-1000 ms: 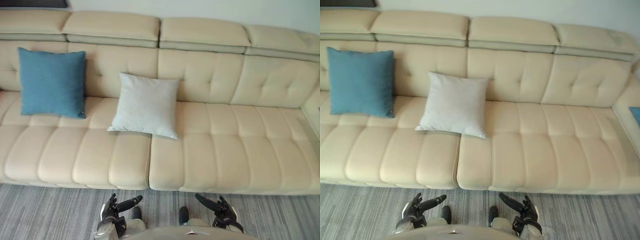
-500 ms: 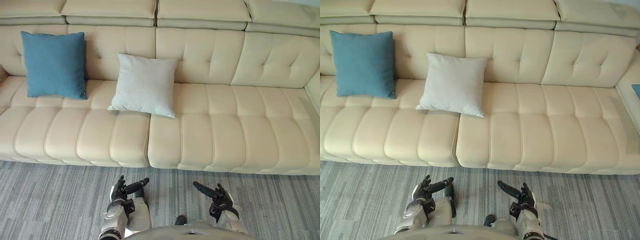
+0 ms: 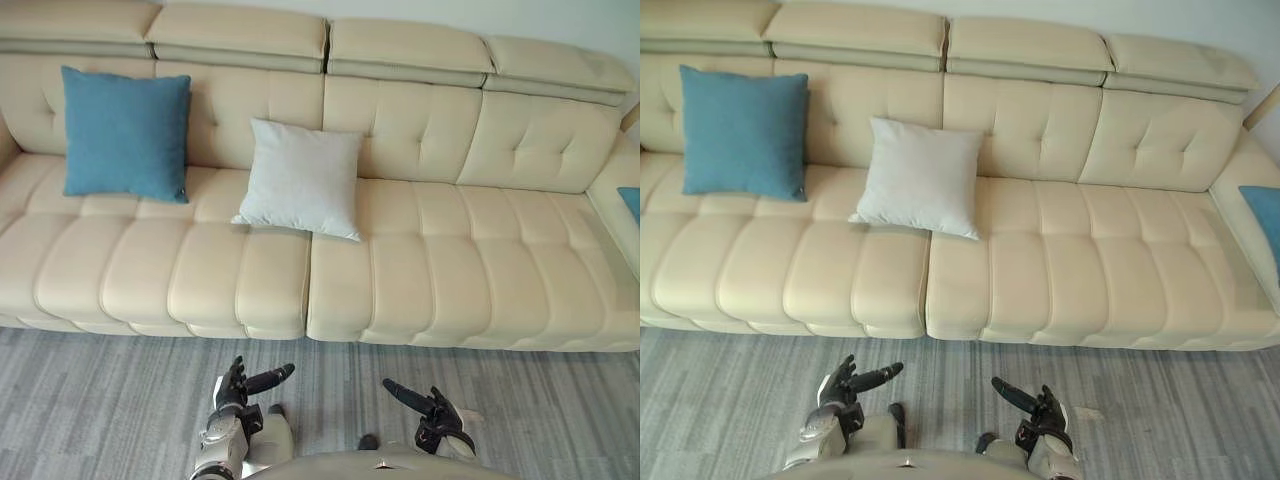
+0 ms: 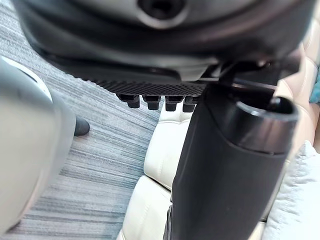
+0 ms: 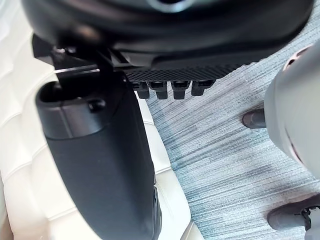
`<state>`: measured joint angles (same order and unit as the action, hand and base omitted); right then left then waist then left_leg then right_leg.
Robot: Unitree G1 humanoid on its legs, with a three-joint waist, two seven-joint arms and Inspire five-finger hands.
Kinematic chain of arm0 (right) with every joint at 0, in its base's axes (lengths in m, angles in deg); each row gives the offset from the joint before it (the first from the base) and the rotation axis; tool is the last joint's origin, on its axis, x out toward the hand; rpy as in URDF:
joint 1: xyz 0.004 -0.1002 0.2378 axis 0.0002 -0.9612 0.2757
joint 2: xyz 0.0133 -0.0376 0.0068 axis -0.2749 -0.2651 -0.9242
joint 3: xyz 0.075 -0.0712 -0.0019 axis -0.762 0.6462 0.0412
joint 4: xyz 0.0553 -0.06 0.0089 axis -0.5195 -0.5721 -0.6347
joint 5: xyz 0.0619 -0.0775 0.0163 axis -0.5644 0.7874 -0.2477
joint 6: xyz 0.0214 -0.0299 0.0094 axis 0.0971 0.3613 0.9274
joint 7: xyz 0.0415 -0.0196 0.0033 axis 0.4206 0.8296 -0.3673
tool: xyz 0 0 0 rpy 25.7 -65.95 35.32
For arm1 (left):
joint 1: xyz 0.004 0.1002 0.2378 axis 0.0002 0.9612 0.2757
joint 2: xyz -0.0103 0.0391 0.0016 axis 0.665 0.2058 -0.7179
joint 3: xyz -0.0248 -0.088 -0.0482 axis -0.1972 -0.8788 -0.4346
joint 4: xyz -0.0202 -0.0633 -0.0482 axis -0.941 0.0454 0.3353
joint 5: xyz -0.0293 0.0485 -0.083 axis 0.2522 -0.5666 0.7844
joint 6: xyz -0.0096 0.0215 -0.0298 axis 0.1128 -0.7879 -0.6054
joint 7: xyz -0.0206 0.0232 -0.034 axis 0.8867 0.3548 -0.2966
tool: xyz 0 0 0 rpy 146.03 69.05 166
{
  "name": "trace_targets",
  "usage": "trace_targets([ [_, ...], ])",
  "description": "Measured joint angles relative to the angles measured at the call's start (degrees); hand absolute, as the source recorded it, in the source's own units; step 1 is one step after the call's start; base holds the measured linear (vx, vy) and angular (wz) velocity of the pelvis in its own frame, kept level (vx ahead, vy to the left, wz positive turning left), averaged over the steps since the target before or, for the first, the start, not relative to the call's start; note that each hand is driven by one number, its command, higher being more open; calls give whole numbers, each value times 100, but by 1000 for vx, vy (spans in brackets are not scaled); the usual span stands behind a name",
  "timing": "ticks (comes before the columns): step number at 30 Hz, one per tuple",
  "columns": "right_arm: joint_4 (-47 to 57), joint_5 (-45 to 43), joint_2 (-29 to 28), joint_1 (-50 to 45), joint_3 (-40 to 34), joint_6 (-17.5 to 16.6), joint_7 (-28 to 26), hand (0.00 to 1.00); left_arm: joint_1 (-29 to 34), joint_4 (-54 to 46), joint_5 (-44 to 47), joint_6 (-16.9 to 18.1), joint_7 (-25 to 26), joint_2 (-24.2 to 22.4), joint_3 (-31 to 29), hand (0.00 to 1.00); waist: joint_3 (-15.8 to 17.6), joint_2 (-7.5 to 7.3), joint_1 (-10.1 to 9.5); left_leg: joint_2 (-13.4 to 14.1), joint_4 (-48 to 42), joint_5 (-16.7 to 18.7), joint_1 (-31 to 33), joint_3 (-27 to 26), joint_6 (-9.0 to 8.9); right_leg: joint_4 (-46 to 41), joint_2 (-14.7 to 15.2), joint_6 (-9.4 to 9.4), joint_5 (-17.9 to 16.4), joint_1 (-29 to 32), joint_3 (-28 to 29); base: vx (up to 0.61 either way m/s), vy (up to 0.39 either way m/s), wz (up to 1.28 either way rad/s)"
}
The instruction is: Pick up cushions and gather them together orderly.
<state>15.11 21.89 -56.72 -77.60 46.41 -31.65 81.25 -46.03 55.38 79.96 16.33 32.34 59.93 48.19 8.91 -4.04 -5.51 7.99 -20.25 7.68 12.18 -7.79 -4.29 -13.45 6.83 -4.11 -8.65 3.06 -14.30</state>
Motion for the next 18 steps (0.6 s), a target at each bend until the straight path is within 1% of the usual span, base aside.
trace_targets([
  [1, -46, -1, 0, -3, -10, 2, -14, 100, 40, 13, -2, 1, 1, 28, 72, 100, -47, -5, 14, -79, 152, -53, -75, -19, 12, 75, 34, -25, 54, -30, 5, -66, 98, 1],
  [2, -64, -2, 3, -50, -56, 2, -17, 100, 89, 88, -3, 3, -14, 47, 122, 100, -155, 21, 50, -203, 359, -136, -130, -31, 46, 199, 107, -41, 146, -25, 34, -66, 100, 0],
  [4, -118, -5, 13, -53, -157, -1, -22, 100, 93, 256, -17, -2, -15, 73, 138, 100, -244, 60, 93, -285, 510, -177, -152, -30, 61, 393, 127, -60, 271, -32, 91, -41, 86, -15],
  [5, -187, -4, 38, -44, -157, 2, -25, 100, 114, 392, -81, -6, -14, 118, 137, 100, -244, 111, 93, -337, 607, -217, -206, -25, 75, 536, 116, -64, 387, -35, 210, -20, 74, -49],
  [6, -193, -4, 37, -42, -158, 2, -29, 100, 156, 520, -126, -48, -12, 165, 136, 100, -231, 141, 102, -358, 676, -265, -297, -67, 143, 654, 90, -73, 480, -58, 346, 0, 66, -55],
  [7, -202, -10, 37, -40, -167, 10, -33, 100, 169, 575, -160, -67, -11, 183, 135, 100, -226, 139, 103, -370, 691, -274, -342, -120, 155, 709, 80, -103, 532, -79, 409, 30, 37, -49],
  [9, -285, -9, 48, -16, -316, 11, -32, 100, 169, 640, -191, -110, -7, 248, 127, 100, -224, 117, 168, -368, 693, -299, -426, -189, 195, 892, 39, -101, 633, -168, 531, 35, 21, -41],
  [11, -309, -62, 95, 35, -382, 11, -22, 100, 155, 644, -270, -109, -12, 301, 138, 100, -200, 64, 201, -331, 693, -264, -516, -334, 172, 1064, -15, -89, 774, -147, 854, 42, 23, -76],
  [14, -373, -96, 155, 201, -371, 5, -25, 100, 115, 726, -415, -109, -14, 344, 173, 100, -169, 56, 246, -223, 636, -148, -524, -726, 165, 1145, -107, -37, 957, 51, 1312, -1, 35, -84],
  [15, -430, -96, 176, 282, -366, 10, -25, 100, 62, 738, -416, -110, -11, 369, 254, 100, -131, 56, 300, -167, 582, -74, -526, -877, 146, 1230, -151, -27, 1102, 109, 1410, -50, 36, -97],
  [16, -439, -96, 194, 305, -353, 5, -26, 100, 32, 738, -416, -109, -14, 377, 304, 100, -105, 78, 318, -113, 579, 0, -531, -961, 108, 1307, -211, 10, 1254, 152, 1323, -87, -11, -125],
  [17, -545, -94, 242, 435, -272, 9, -23, 100, -6, 737, -420, -108, -15, 348, 328, 100, -47, 167, 312, 62, 623, 38, -553, -1251, 77, 1550, -384, 394, 1661, 216, 619, -119, -113, -133],
  [18, -582, -91, 263, 526, -236, 16, -22, 100, -27, 735, -427, -114, -16, 327, 336, 100, 8, 231, 309, 192, 688, 7, -594, -1546, 118, 1514, -377, 715, 1530, 238, -241, -89, -113, -145],
])
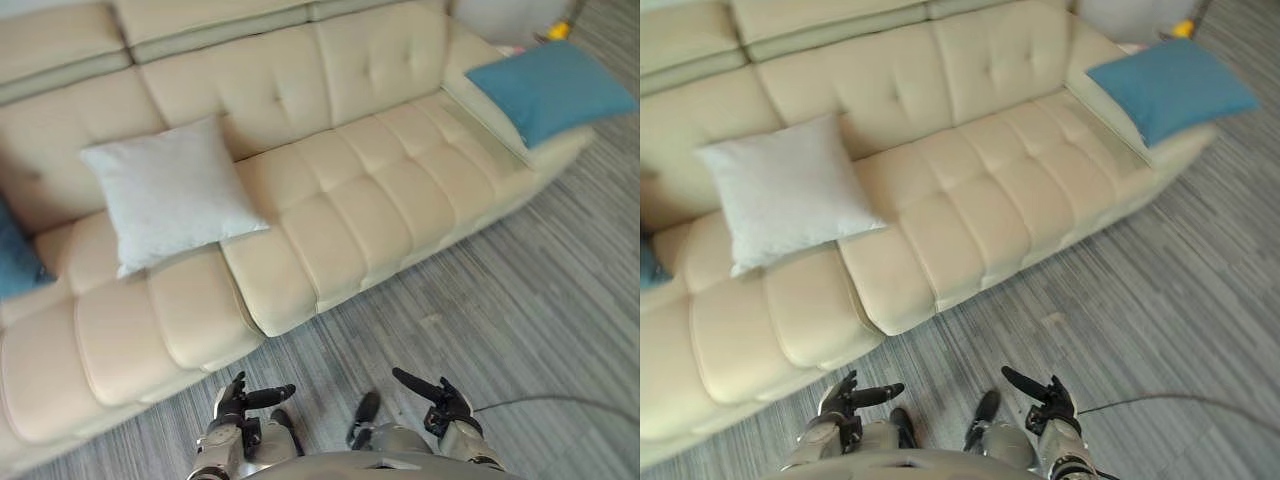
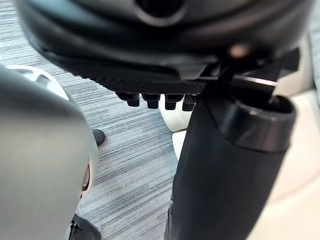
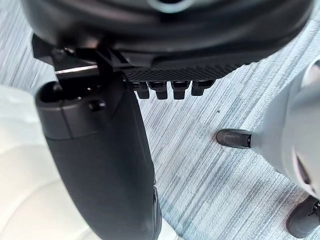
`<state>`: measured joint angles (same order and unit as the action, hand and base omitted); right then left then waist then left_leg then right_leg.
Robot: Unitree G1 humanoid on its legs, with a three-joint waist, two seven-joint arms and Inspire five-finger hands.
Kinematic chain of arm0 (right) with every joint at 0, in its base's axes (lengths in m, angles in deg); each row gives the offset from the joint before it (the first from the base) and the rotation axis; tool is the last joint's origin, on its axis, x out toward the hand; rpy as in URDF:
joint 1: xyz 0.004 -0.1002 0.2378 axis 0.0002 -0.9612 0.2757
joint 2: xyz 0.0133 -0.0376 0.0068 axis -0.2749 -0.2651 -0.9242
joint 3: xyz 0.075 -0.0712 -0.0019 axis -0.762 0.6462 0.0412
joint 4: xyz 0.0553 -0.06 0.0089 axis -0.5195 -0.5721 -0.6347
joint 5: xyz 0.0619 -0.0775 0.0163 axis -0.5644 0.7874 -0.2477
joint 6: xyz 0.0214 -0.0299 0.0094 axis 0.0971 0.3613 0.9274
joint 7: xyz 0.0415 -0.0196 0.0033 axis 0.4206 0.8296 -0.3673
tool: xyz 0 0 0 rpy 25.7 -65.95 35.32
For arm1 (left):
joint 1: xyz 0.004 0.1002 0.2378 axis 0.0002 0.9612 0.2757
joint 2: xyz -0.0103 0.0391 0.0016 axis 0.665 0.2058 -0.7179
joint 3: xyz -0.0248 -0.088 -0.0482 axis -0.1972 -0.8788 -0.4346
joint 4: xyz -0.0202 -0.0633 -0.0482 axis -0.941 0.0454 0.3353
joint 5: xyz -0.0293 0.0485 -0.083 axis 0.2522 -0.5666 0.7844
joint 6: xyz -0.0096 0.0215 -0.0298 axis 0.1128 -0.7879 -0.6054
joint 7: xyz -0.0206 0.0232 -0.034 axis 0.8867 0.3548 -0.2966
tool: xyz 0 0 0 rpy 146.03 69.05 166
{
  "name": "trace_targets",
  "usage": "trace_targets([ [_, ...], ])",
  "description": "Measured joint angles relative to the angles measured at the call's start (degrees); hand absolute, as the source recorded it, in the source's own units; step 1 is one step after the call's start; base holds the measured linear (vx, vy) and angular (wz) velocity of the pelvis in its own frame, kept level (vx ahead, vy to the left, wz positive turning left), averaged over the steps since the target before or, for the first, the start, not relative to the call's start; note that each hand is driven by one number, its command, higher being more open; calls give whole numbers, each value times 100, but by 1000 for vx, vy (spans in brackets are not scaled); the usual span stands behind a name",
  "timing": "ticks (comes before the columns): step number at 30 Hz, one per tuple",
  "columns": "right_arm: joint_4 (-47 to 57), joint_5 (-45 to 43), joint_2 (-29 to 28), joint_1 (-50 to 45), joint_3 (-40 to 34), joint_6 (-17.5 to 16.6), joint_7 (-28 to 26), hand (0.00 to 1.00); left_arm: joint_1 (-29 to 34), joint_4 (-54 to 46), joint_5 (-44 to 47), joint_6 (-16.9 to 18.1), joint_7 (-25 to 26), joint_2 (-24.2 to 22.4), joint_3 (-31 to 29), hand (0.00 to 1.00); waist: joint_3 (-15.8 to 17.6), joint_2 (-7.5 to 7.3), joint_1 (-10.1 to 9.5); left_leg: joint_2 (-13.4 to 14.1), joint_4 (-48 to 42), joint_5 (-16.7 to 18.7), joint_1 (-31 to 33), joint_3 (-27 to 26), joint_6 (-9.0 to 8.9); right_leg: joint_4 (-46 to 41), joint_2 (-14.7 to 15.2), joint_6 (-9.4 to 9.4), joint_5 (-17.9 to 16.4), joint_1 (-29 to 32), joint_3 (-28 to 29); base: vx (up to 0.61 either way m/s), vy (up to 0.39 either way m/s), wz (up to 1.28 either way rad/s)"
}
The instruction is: Pick up cushions and gather them together orderly.
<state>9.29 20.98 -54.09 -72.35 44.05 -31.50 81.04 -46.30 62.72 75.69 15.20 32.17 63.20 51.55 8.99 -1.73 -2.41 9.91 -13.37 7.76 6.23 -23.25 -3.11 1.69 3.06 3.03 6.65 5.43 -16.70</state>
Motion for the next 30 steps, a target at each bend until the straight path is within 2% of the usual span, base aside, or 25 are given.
trace_targets([
  [1, -26, 0, 18, 6, -2, 2, 2, 100, -10, -1, -16, -4, 1, 1, 17, 100, 18, -29, 2, 6, -2, -7, -72, -246, 2, -152, 66, 233, -276, 49, -766, -43, -129, -131],
  [2, -61, 2, 130, 14, -16, 4, 12, 100, -42, -17, -24, -21, -3, -47, 87, 100, 75, 87, 44, 96, -20, -9, -227, -547, -7, -388, 216, 235, -372, 30, -1475, 50, -37, -116],
  [3, -59, 3, 162, 4, -19, 4, 24, 100, -51, -28, -25, -8, -2, -45, 188, 100, 107, 130, 43, 118, -15, 1, -311, -701, -23, -519, 298, 207, -395, 40, -1732, 75, -47, -119],
  [4, -64, 5, 205, -24, -18, 8, 35, 100, -75, -21, -31, -2, -21, -24, 269, 100, 141, 186, 111, 100, -27, 29, -414, -829, -69, -627, 270, 45, -446, 67, -1678, 98, -32, -88],
  [5, -94, 4, 228, -56, -17, 17, 36, 100, -118, -22, -56, 1, -21, 8, 272, 100, 132, 213, 160, 122, -29, 37, -438, -803, -117, -656, 223, -13, -481, 114, -1553, 80, -105, -97],
  [7, -177, 3, 237, -122, -15, 47, 41, 100, -142, -35, -98, 25, -9, 40, 386, 100, 137, 228, 161, 293, -139, 107, -554, -762, -272, -733, 77, 11, -637, 173, -1238, 77, -152, -86],
  [9, -172, -2, 225, -232, -19, 50, 43, 100, -130, -32, -158, 17, -31, 86, 500, 100, 171, 207, 173, 639, -875, 205, -494, -685, -413, -913, -60, 73, -847, 162, -1090, 85, -250, -72],
  [10, -175, -4, 240, -350, 34, 42, 44, 100, -102, -31, -201, 13, -35, 65, 500, 100, 205, 176, 182, 1021, -2013, 115, -217, -410, -274, -909, -215, 141, -948, -8, -921, 95, -257, -60],
  [11, -164, -33, 245, -375, 59, 38, 41, 100, -76, -101, -227, 42, -23, 61, 496, 100, 218, 197, 181, 1118, -2338, 30, -99, -258, -141, -882, -280, 159, -960, -71, -857, 127, -253, -74],
  [12, -163, -36, 282, -371, 94, 35, 55, 100, -65, -146, -235, 73, -36, 76, 493, 100, 245, 241, 170, 1247, -2881, -183, 84, 41, 143, -847, -392, 193, -977, -179, -725, 148, -210, -86],
  [13, -140, -31, 303, -352, 154, 31, 60, 100, -79, -194, -206, 126, -36, 71, 464, 100, 300, 247, 144, 1209, -3736, -301, 519, 789, 123, -815, -526, 316, -1019, -349, -388, 167, -168, -99],
  [14, -141, -32, 314, -337, 149, 25, 66, 100, -88, -205, -201, 134, -35, 69, 461, 100, 312, 247, 126, 1035, -3933, -27, 676, 1017, -39, -827, -532, 363, -1045, -370, -247, 185, -96, -116],
  [15, -177, -32, 336, -294, 143, 27, 94, 100, -69, -301, -193, 139, -35, 49, 470, 100, 338, 204, 92, 609, -3911, 402, 935, 1325, -143, -798, -513, 387, -1051, -402, 29, 148, -49, -83],
  [16, -190, -32, 336, -285, 136, 28, 109, 100, -64, -332, -193, 136, -34, 39, 488, 100, 363, 178, 82, 461, -3786, 501, 985, 1381, -147, -775, -514, 393, -1048, -431, 128, 222, -58, -105],
  [18, -197, -30, 297, -272, 114, 38, 149, 100, -63, -434, -138, 116, -38, 13, 488, 100, 479, 168, -23, -137, -2576, 606, 1196, 1606, -135, -590, -581, 397, -1046, -634, 540, 254, -29, -99],
  [20, -154, -24, 266, -239, 101, 41, 175, 100, -53, -520, -130, 116, -35, -35, 464, 100, 481, 172, -114, -552, -1171, 415, 1313, 1982, -263, -457, -635, 379, -1057, -679, 939, 210, 35, -106],
  [21, -135, -24, 266, -210, 102, 38, 178, 100, -59, -530, -120, 117, -48, -40, 464, 100, 501, 206, -191, -681, -288, 119, 1290, 2181, -281, -369, -694, 346, -1075, -757, 1205, 301, 92, -97],
  [22, -134, -24, 268, -204, 102, 36, 181, 100, -58, -529, -100, 117, -48, -45, 464, 100, 507, 218, -199, -698, -56, 22, 1285, 2232, -272, -342, -718, 331, -1084, -796, 1275, 318, 104, -103],
  [23, -133, -23, 274, -196, 102, 35, 193, 100, -37, -524, -51, 115, -49, -69, 451, 100, 494, 278, -223, -680, 442, -289, 1275, 2274, -260, -307, -805, 202, -1146, -901, 1509, 453, 142, -87],
  [24, -133, -23, 269, -194, 103, 35, 209, 100, -37, -522, 35, 115, -50, -74, 437, 100, 483, 314, -261, -655, 453, -568, 1259, 2274, -198, -337, -831, 138, -1239, -978, 1683, 323, 97, -106],
  [25, -121, -20, 248, -199, 108, 34, 229, 100, -38, -522, 58, 117, -45, -68, 420, 100, 468, 286, -314, -648, 353, -833, 1209, 2238, -115, -425, -817, 47, -1379, -1015, 1876, 445, 124, -96],
  [26, -13, -16, 217, -265, 108, 28, 237, 100, -45, -526, 68, 117, -49, -55, 421, 100, 447, 247, -315, -655, 38, -1078, 1240, 2184, 151, -669, -778, -37, -1654, -998, 2034, 455, 133, -77],
  [27, 9, -8, 159, -320, 105, 24, 245, 100, -86, -527, 76, 113, -47, 0, 430, 100, 415, 96, -308, -748, -347, -765, 1323, 2062, 227, -1011, -631, -168, -1971, -915, 2081, 631, 177, -54],
  [28, 31, -5, 125, -365, 103, 23, 244, 100, -88, -519, 76, 114, -51, 44, 446, 100, 371, 19, -312, -807, -618, -515, 1329, 1938, 297, -1462, -514, -381, -2224, -795, 2070, 529, 149, -30],
  [30, 63, -1, 90, -396, 105, 23, 217, 100, -59, -503, 77, 78, -49, 57, 485, 100, 349, -19, -276, -895, -973, -135, 1160, 1754, 451, -2594, -328, -849, -2494, -513, 1968, 459, 115, -32],
])
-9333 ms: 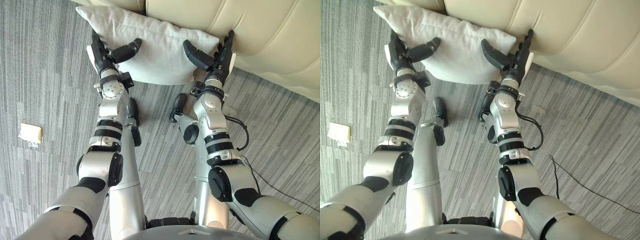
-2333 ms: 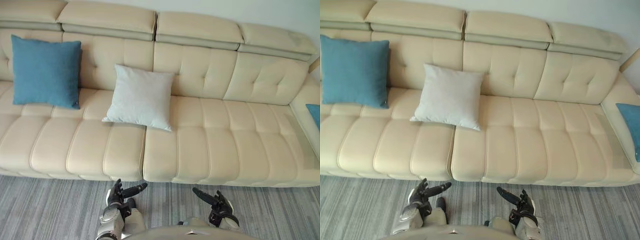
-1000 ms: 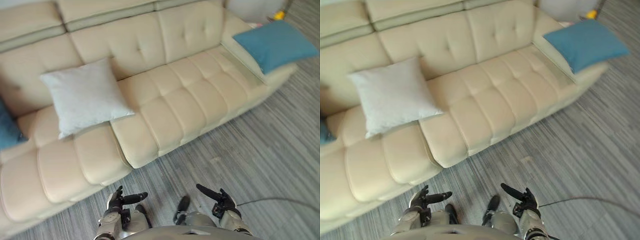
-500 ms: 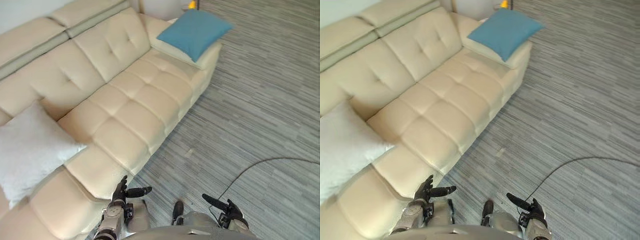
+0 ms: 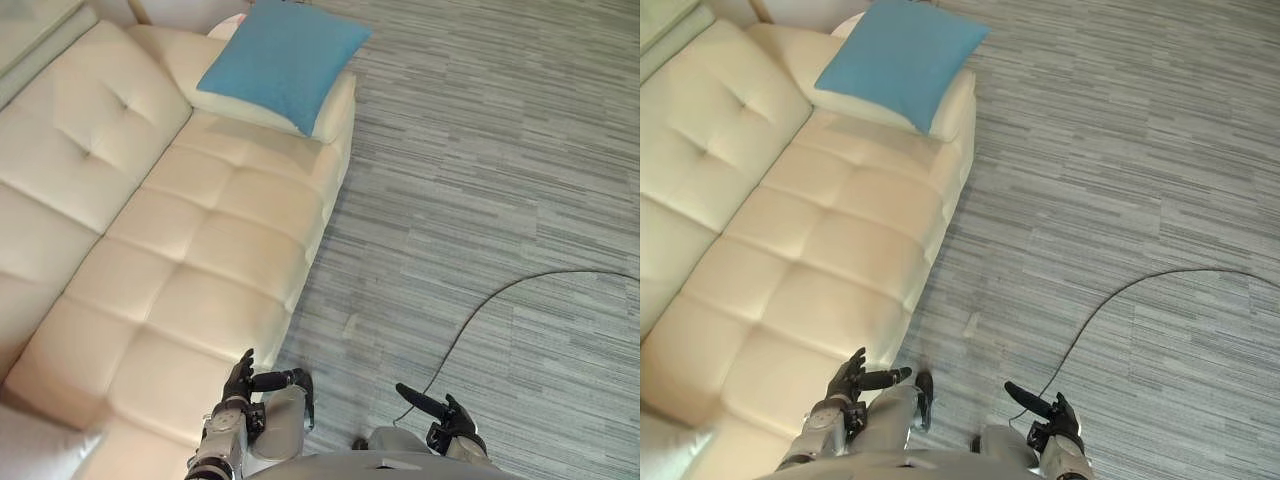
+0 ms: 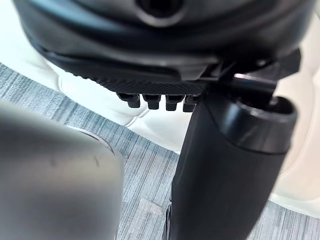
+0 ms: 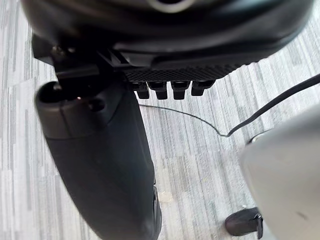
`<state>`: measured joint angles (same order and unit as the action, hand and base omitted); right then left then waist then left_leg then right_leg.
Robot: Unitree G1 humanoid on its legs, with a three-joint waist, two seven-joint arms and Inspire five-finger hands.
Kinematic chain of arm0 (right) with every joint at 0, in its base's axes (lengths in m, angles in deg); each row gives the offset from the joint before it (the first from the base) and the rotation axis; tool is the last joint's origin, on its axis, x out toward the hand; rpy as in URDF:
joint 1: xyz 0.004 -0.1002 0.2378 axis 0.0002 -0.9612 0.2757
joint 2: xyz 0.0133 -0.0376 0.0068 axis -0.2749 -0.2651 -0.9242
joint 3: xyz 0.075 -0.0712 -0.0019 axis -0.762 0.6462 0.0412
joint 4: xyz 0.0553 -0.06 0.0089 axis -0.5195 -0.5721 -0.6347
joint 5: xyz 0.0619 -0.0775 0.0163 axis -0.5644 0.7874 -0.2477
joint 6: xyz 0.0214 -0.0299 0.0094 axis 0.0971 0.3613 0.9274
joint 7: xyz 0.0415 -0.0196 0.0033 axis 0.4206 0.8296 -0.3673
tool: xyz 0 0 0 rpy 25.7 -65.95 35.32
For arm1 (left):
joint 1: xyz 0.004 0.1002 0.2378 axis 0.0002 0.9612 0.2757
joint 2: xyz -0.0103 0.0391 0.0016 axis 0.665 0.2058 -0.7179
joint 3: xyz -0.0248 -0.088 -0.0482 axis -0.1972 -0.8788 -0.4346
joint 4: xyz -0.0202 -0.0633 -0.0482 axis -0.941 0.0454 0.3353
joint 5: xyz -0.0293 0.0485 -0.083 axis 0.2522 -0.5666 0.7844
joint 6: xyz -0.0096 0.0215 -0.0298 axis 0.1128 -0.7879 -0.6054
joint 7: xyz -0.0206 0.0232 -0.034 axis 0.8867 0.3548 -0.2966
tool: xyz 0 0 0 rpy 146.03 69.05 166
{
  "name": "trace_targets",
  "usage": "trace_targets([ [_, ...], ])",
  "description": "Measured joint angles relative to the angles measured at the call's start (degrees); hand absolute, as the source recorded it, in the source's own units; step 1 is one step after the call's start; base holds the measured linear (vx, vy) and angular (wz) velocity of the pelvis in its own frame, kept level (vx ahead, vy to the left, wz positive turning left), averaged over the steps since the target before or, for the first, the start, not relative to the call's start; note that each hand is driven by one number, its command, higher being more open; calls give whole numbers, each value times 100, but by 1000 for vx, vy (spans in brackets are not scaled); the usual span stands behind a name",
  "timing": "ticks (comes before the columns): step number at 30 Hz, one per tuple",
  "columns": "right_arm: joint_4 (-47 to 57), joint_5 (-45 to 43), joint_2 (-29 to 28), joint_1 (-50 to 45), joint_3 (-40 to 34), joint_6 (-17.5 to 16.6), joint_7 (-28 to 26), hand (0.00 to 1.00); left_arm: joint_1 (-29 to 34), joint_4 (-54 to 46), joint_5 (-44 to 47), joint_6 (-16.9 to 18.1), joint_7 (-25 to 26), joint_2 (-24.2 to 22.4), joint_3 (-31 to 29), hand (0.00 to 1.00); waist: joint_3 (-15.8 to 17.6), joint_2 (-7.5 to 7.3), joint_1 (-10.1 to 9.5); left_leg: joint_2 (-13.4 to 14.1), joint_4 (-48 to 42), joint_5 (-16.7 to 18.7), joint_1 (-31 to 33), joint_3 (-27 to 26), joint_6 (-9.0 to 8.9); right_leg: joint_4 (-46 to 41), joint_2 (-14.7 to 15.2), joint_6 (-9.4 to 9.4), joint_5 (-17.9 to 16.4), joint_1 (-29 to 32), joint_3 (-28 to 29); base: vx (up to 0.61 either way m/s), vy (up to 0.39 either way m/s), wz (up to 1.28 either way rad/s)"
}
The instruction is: Pick up cushions and gather them together orderly.
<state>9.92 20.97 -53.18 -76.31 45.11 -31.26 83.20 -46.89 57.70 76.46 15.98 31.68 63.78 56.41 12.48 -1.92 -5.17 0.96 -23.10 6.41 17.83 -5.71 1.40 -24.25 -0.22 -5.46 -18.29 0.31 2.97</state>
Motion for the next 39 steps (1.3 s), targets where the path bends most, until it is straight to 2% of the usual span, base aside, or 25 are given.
trace_targets([
  [2, 29, 3, -9, 76, 9, -3, -98, 100, 40, 1, -1, -46, 12, 25, 15, 100, 2, -6, 3, -24, -118, 376, -297, -138, 93, -1820, 287, -773, 201, 713, -435, 444, 104, -37],
  [3, 27, 4, -5, 112, 10, -2, -114, 100, 50, 4, -1, -69, 13, 26, 30, 100, 7, -12, 23, -25, -138, 449, -414, -156, 116, -2399, 463, -771, 202, 926, -712, 428, 44, -21],
  [5, 160, 26, 9, 142, 8, 0, -122, 100, 63, 9, 1, -87, 32, 65, 139, 100, 45, 28, 77, 98, -51, 607, -957, -158, 137, -3258, 996, -78, -14, 1271, -1782, 453, -6, -16],
  [6, 248, 68, 15, 159, 19, -21, -125, 100, 85, 5, 4, -84, 40, 71, 137, 100, 89, 94, 79, 248, 116, 651, -1281, -162, 89, -3178, 1039, 97, -112, 1353, -2131, 460, -50, -22],
  [8, 305, 119, 15, 162, 59, -86, -130, 100, 119, 1, 9, -82, 48, 83, 116, 100, 128, 149, 108, 437, 468, 648, -1767, -189, 85, -2600, 1034, 212, -178, 1545, -2508, 445, -91, -11],
  [10, 290, 119, 17, 162, 153, -86, -125, 100, 135, -2, 9, -74, 54, 87, 108, 100, 96, 85, 145, 507, 659, 654, -2001, -198, 54, -1692, 979, 200, -88, 1747, -2601, 509, -216, 8],
  [11, 273, 119, 13, 153, 269, -73, -127, 100, 144, 5, 5, -67, 47, 96, 108, 100, 84, -103, 241, 493, 791, 774, -2208, -214, -257, -281, 935, 425, 952, 1936, -2576, 494, -233, 3],
  [12, 200, 123, 56, 193, 260, -70, -129, 100, 93, 116, 3, -77, 40, 45, 109, 100, 121, -14, 256, 624, 793, 915, -2339, -194, -484, -225, 747, 925, 1145, 1798, -2610, 492, -242, -19],
  [13, 154, 124, 75, 273, 258, -61, -125, 100, 96, 117, 1, -70, 36, -2, 111, 100, 140, 53, 227, 723, 781, 889, -2315, -202, -500, -196, 605, 987, 1145, 1794, -2572, 432, -226, -39],
  [14, 102, 124, 83, 374, 209, -65, -108, 100, 45, 166, -4, -76, -19, 6, 126, 100, 192, 50, 271, 692, 911, 883, -2328, -146, -539, -262, 568, 1176, 1017, 1810, -2517, 371, -225, -41],
  [16, -19, 123, 131, 369, 125, -49, -95, 100, -36, 239, -24, -78, -7, -41, 155, 100, 204, 68, 281, 658, 1152, 865, -2444, -119, -539, -323, 501, 1291, 898, 1671, -2508, 239, -177, -12],
  [17, -34, 124, 122, 256, 41, -45, -92, 100, -51, 241, -63, -62, -17, -65, 159, 100, 224, 103, 292, 673, 978, 618, -2462, -147, -557, -287, 423, 1242, 754, 1399, -2576, 194, -172, 22],
  [19, 20, 97, 15, 51, -71, -59, -68, 100, -48, 207, -69, -52, -39, -94, 112, 100, 188, 32, 301, 777, -152, 635, -2185, -20, -652, -54, 390, 1097, 435, 964, -2677, 191, -191, 37],
  [21, 219, 94, 48, -79, -8, -76, -91, 100, -44, 52, -65, -52, -67, -174, -100, 100, 191, 271, 247, 1384, -2746, 860, -988, -17, -741, 370, -5, 1132, 411, 398, -2752, 251, -203, 8],
  [23, 238, 87, 20, -69, -18, -74, -58, 100, -49, -81, -55, 0, -62, -145, -99, 100, 198, 268, 228, 1353, -3000, 1105, -418, -101, -666, 564, -60, 1178, 364, 137, -2736, 202, -55, -8],
  [26, 220, 87, -10, -62, -17, -67, -37, 100, -59, -165, -49, 90, -67, -131, -93, 100, 259, 167, 180, 958, -1672, 1188, -31, -298, -548, 973, -11, 1106, 396, -275, -2627, 283, 10, -16],
  [27, 218, 89, -25, -57, -15, -67, -31, 100, -64, -183, -50, 74, -84, -99, -88, 100, 304, 102, 150, 667, -474, 872, 120, -286, -512, 1199, 52, 1005, 392, -488, -2560, 274, 65, -19],
  [28, 216, 89, -32, -57, -15, -66, -24, 100, -65, -190, -50, 71, -86, -95, -94, 100, 324, 127, 123, 546, 108, 584, 155, -272, -543, 1325, 85, 931, 395, -624, -2516, 315, 91, -21],
  [31, 115, 92, -20, -95, 2, -60, 28, 100, -26, -172, -32, 58, -71, -73, -88, 100, 336, 53, -65, 322, 1020, -722, 50, -247, -501, 1764, 110, 619, 428, -1017, -2322, 429, 109, -26],
  [32, 107, 93, -21, -73, 0, -48, 41, 100, -52, -161, -26, 59, -71, -84, -90, 100, 324, 68, -79, 289, 1143, -1153, 5, -240, -200, 1848, 151, 523, 436, -1071, -2295, 454, 103, -6],
  [33, 76, 98, -63, 66, 27, -35, 27, 100, -152, -132, -11, 53, -74, -30, -89, 100, 396, -68, -64, 222, 1007, -1084, 1, -287, -106, 1893, 267, 311, 557, -1086, -2197, 436, 100, -1],
  [35, 114, 106, -152, 156, 50, -50, 10, 100, -194, -131, 55, 13, -81, 49, -116, 100, 405, -157, -84, 267, 222, -747, 170, -424, 22, 1703, 371, -11, 761, -1175, -1895, 394, 122, -10],
  [37, 118, 117, -110, 104, 54, -71, -2, 100, -143, -103, 55, 39, -81, 50, -80, 100, 291, -42, -68, 308, -179, -287, 101, -482, 53, 816, 455, -92, 715, -1058, -1840, 381, 174, -14],
  [38, 117, 121, -65, 39, 73, -71, -41, 100, -29, -66, 55, 57, -80, 16, 16, 100, 142, -23, -54, 298, -56, 262, -173, -477, 7, -575, 687, -321, 579, -536, -1850, 433, 179, 10],
  [39, 126, 123, -62, 42, 208, -61, -82, 100, -60, -50, 52, 33, -101, 89, 75, 100, 137, -219, 9, 72, -55, 409, -325, -438, 100, -2149, 1199, -483, 646, 108, -1880, 385, 143, 15],
])
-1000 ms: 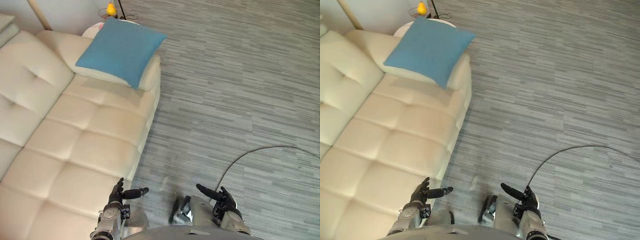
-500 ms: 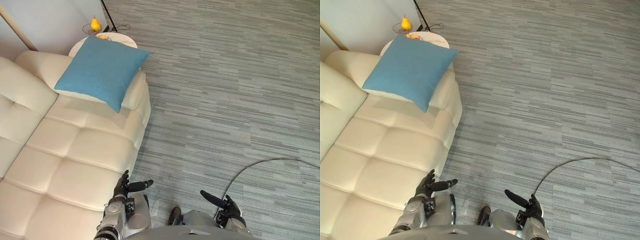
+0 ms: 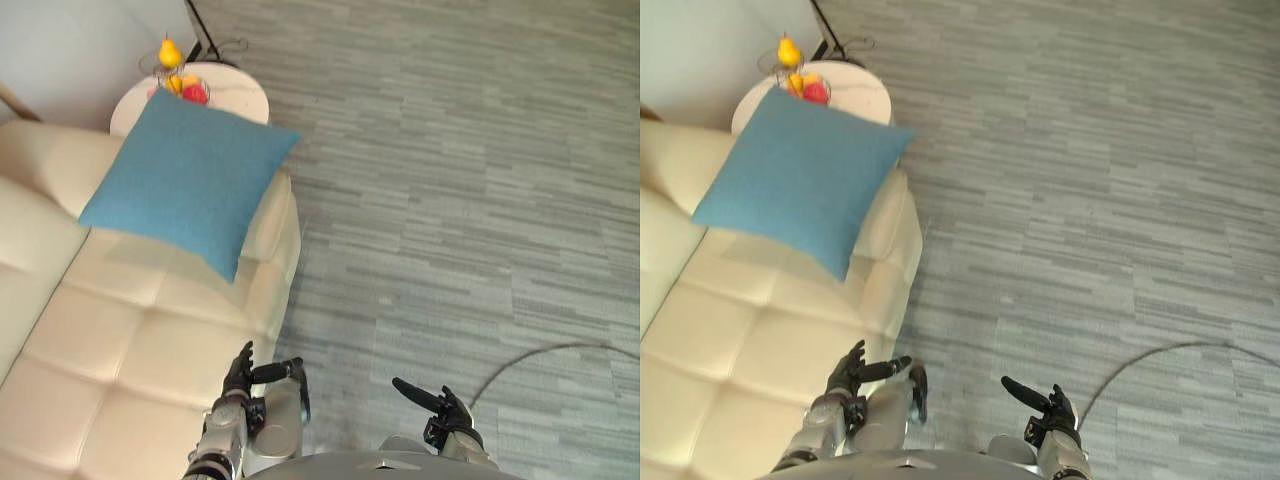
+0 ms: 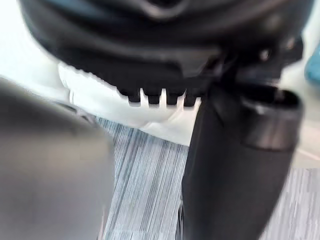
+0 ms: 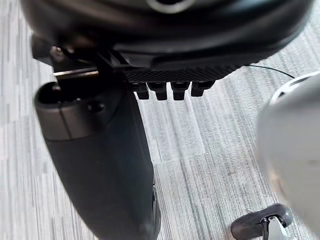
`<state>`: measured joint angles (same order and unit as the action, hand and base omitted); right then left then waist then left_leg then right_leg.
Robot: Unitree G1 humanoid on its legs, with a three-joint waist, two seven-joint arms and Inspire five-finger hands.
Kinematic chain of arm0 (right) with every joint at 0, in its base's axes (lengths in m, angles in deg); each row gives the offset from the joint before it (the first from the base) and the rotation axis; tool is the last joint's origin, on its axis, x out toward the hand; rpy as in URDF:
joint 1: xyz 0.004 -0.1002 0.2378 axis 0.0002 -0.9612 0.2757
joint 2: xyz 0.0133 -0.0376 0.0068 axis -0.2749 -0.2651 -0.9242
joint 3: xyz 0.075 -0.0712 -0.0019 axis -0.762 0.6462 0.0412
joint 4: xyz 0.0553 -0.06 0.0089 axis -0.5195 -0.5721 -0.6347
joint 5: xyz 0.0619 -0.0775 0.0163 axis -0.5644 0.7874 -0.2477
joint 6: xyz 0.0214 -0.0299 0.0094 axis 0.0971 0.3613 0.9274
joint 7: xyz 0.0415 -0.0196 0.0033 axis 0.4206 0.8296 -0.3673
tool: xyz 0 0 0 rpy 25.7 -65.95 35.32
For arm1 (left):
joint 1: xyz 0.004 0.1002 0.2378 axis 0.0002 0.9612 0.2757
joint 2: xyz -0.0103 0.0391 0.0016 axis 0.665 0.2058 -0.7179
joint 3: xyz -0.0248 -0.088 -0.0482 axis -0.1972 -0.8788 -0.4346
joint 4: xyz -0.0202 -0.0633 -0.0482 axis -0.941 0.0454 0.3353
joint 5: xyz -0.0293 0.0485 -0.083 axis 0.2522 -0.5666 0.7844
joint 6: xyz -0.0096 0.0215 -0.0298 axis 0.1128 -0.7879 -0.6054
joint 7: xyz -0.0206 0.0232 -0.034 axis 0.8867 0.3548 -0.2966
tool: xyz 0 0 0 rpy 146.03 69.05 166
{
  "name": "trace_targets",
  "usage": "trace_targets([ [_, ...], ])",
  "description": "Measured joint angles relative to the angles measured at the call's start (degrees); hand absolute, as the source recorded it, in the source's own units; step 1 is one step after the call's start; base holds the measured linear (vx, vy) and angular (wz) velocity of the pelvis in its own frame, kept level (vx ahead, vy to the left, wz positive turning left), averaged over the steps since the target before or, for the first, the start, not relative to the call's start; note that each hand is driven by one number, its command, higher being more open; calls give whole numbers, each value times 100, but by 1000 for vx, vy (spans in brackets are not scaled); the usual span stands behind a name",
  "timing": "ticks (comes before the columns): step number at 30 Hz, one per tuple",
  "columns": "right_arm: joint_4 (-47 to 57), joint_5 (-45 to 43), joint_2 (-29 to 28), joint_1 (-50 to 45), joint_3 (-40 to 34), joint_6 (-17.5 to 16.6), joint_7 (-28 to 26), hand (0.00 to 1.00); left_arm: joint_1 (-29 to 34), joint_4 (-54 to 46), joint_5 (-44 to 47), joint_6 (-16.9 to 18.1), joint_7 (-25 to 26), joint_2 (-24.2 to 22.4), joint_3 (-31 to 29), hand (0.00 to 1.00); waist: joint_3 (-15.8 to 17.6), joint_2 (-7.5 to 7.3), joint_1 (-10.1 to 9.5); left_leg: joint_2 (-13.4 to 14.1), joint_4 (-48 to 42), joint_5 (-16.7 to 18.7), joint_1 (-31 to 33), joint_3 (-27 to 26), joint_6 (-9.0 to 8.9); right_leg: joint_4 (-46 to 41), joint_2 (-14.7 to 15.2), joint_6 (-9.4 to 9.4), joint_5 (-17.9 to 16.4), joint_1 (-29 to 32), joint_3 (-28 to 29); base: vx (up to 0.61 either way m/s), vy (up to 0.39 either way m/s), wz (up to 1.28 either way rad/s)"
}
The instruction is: Pick up cushions and gather them together orderly.
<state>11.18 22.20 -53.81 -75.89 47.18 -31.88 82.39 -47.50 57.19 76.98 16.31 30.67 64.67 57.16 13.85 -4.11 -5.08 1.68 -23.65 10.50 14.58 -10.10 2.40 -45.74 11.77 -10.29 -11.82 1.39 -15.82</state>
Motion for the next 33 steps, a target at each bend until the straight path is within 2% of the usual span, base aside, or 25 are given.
trace_targets([
  [1, 0, 0, 0, -1, 16, 5, -12, 100, -1, 3, 0, -4, 3, 37, 58, 100, 0, -33, 15, -44, -6, 53, -53, 19, 2, -396, 143, 32, -20, 174, -48, 298, 39, 33],
  [2, -2, 0, 0, -3, 13, 17, -20, 100, 3, 12, -1, -46, 9, 50, 94, 100, 11, -31, 49, -70, -14, 152, -182, 92, 27, -860, 294, 160, -88, 399, -173, 381, -6, 41],
  [3, 11, 1, 55, -10, 10, 23, -40, 100, 80, 22, 2, -103, 55, 44, 92, 100, 49, 30, 120, -50, 120, 259, -574, 271, -4, -1226, 446, 426, -268, 670, -490, 452, -22, 45],
  [4, 12, 1, 66, -9, 8, 18, -35, 100, 102, 21, 2, -103, 67, 45, 91, 100, 58, 45, 138, -32, 193, 268, -692, 329, -22, -1187, 459, 504, -319, 740, -585, 436, -68, 56],
  [5, 13, 2, 98, 3, 9, 14, -29, 100, 111, 23, 6, -103, 108, 41, 89, 100, 101, 101, 140, 41, 389, 248, -975, 424, -57, -870, 428, 600, -413, 882, -725, 272, -81, 40],
  [6, 13, 3, 115, 7, 9, 5, -29, 100, 113, 23, 7, -103, 126, 37, 85, 100, 106, 118, 149, 120, 488, 233, -1137, 459, -83, -501, 359, 617, -442, 1015, -749, 398, -177, 50],
  [7, 23, 5, 126, 29, 17, -14, -30, 100, 129, 23, 7, -103, 138, 44, 62, 100, 118, 152, 169, 282, 594, 233, -1297, 506, -93, 367, 145, 615, -440, 1258, -641, 330, -188, 38],
  [8, 23, 1, 126, 41, 22, -16, -30, 100, 131, 24, 6, -103, 142, 47, 60, 100, 120, 153, 180, 328, 614, 233, -1328, 532, -129, 631, 73, 587, -416, 1322, -579, 330, -224, 39],
  [9, 20, 1, 125, 64, 35, -14, -28, 100, 140, 24, 6, -103, 146, 49, 60, 100, 118, 149, 207, 394, 647, 244, -1371, 577, -261, 1165, -47, 565, -317, 1407, -449, 345, -297, 42],
  [10, 12, 0, 120, 62, 105, -16, -25, 100, 169, 42, 4, -101, 138, 71, 67, 100, 94, 25, 248, 404, 634, 340, -1429, 613, -495, 2142, -186, 676, 483, 1443, -199, 348, -308, 44],
  [11, -14, -3, 172, 90, 113, -7, -26, 100, 115, 130, 3, -108, 138, 47, 64, 100, 133, 132, 254, 534, 628, 425, -1504, 684, -639, 2178, -332, 948, 595, 1310, -257, 327, -308, 24],
  [13, 15, -1, 213, 139, 115, -57, -26, 100, 98, 169, -1, -101, 101, -25, 90, 100, 142, 262, 251, 663, 810, 329, -1564, 662, -673, 1981, -502, 1046, 400, 1337, -178, 232, -278, -3],
  [14, 0, -1, 243, 130, 101, -60, -25, 100, 69, 220, -3, -97, 107, -39, 91, 100, 140, 267, 253, 674, 873, 299, -1708, 674, -699, 1792, -498, 1132, 137, 1317, -166, 215, -269, 0],
  [16, 7, -12, 256, 80, 89, -43, -31, 100, 47, 235, -11, -97, 111, -66, 83, 100, 152, 290, 254, 706, 749, 300, -1757, 720, -710, 1693, -501, 1171, -54, 1220, -209, 163, -206, 12],
  [17, 15, -19, 220, 44, -12, -42, -24, 100, 42, 207, -16, -91, 103, -88, 67, 100, 153, 294, 265, 755, 277, 298, -1623, 849, -759, 1739, -515, 1188, -207, 1035, -319, 213, -278, 67],
  [18, 88, -21, 218, -59, -9, -44, -24, 100, 16, 105, -15, -72, 89, -121, 44, 100, 158, 339, 272, 919, -1067, 241, -981, 1091, -960, 1875, -556, 1220, -310, 708, -632, 199, -242, 83],
  [19, 140, -23, 198, -123, 2, -50, -20, 100, 13, 55, -14, -70, 81, -135, 35, 100, 147, 364, 268, 1039, -1600, 197, -725, 1094, -1020, 1948, -603, 1248, -335, 568, -767, 231, -237, 84],
  [21, 155, -23, 184, -176, -3, -59, -16, 100, 17, -80, -10, -6, 59, -129, 36, 100, 147, 358, 197, 1173, -2319, 378, -245, 812, -911, 2155, -650, 1301, -395, 171, -1019, 163, -90, 57],
  [22, 161, -23, 183, -165, -19, -76, -9, 100, 8, -95, -8, 37, 59, -136, 42, 100, 149, 337, 184, 1142, -2133, 441, -116, 550, -815, 2277, -636, 1285, -385, 27, -1094, 144, 4, 46],
  [23, 162, -23, 179, -160, -41, -93, -6, 100, -3, -91, -7, 37, 58, -136, 51, 100, 157, 317, 183, 1071, -1843, 438, -54, 416, -807, 2340, -598, 1274, -380, -40, -1152, 141, 39, 38],
  [25, 158, -23, 175, -154, -58, -104, -4, 100, -12, -85, -8, 35, 51, -138, 79, 100, 139, 349, 185, 931, -1077, 313, 38, 179, -706, 2428, -541, 1182, -376, -115, -1254, 128, 99, 33],
  [26, 151, -23, 213, -181, -70, -103, -4, 100, 6, -51, -9, 30, 35, -170, 97, 100, 92, 431, 193, 881, -329, -222, 50, -34, -610, 2472, -562, 1063, -392, -151, -1340, 155, 128, 46],
  [27, 47, -22, 143, -167, -86, -49, -30, 100, -2, -13, -9, 32, 33, -148, 117, 100, 26, 342, 173, 768, -1, -453, 15, -227, -472, 2544, -481, 898, -400, -165, -1357, 217, 146, 43],
  [31, 12, -18, 57, -165, -91, -38, -28, 100, 49, 110, 11, -37, 33, 28, 116, 100, -49, 200, 79, 538, 183, -466, -24, -200, -443, 2887, -389, 734, -294, -321, -1468, 177, 65, 27],
  [33, -2, -8, 69, -163, -90, -35, -33, 100, 66, 171, 16, -53, 36, 50, 97, 100, -61, 200, 79, 338, 242, -363, -198, -174, -305, 2676, -202, 617, -345, -460, -1505, 152, 92, 44],
])
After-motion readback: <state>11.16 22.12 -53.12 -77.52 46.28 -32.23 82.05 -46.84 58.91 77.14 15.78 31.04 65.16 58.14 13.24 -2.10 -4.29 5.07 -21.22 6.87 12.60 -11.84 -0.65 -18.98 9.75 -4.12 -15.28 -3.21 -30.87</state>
